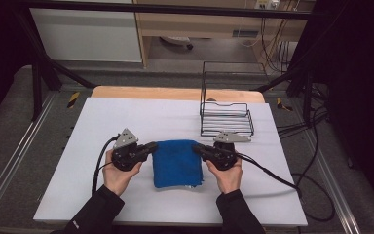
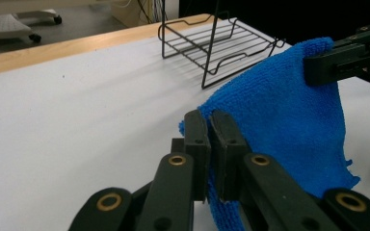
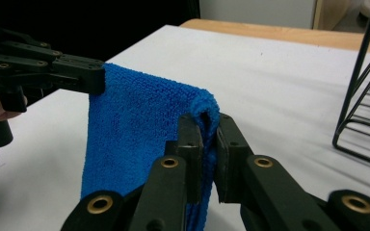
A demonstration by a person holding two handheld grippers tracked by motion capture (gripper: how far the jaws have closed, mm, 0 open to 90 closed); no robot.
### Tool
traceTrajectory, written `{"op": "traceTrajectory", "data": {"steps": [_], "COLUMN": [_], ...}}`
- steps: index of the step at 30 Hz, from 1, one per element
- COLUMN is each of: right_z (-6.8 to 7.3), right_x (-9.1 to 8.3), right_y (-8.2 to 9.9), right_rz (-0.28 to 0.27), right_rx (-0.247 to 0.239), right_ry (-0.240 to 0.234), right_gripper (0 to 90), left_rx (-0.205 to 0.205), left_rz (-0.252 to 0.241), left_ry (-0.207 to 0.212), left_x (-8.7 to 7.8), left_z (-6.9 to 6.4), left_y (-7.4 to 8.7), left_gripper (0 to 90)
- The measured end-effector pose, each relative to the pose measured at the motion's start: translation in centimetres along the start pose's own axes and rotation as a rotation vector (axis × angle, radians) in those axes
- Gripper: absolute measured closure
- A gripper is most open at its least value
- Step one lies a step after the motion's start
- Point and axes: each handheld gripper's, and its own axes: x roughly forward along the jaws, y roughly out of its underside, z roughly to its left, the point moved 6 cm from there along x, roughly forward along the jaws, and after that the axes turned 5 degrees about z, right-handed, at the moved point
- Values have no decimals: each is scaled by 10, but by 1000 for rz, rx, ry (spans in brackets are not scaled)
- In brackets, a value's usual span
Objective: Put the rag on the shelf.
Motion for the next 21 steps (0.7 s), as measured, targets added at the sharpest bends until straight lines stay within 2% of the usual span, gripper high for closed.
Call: {"op": "traceTrajectory", "data": {"steps": [6,13,21], "right_z": [2,2,-2], "right_x": [-11,-25,-37], "right_y": [-12,-27,-34], "right_rz": [-34,-74,-110], "right_rx": [-41,-61,-69], "right_ry": [23,42,58], "right_gripper": [836,836,836], "left_rx": [13,18,19], "left_rz": [-30,-70,-110], "left_ry": [-1,4,9], "left_x": [-2,-3,1], "left_z": [-3,-7,-13], "left_y": [-10,-25,-41], "left_gripper": [857,857,857]}}
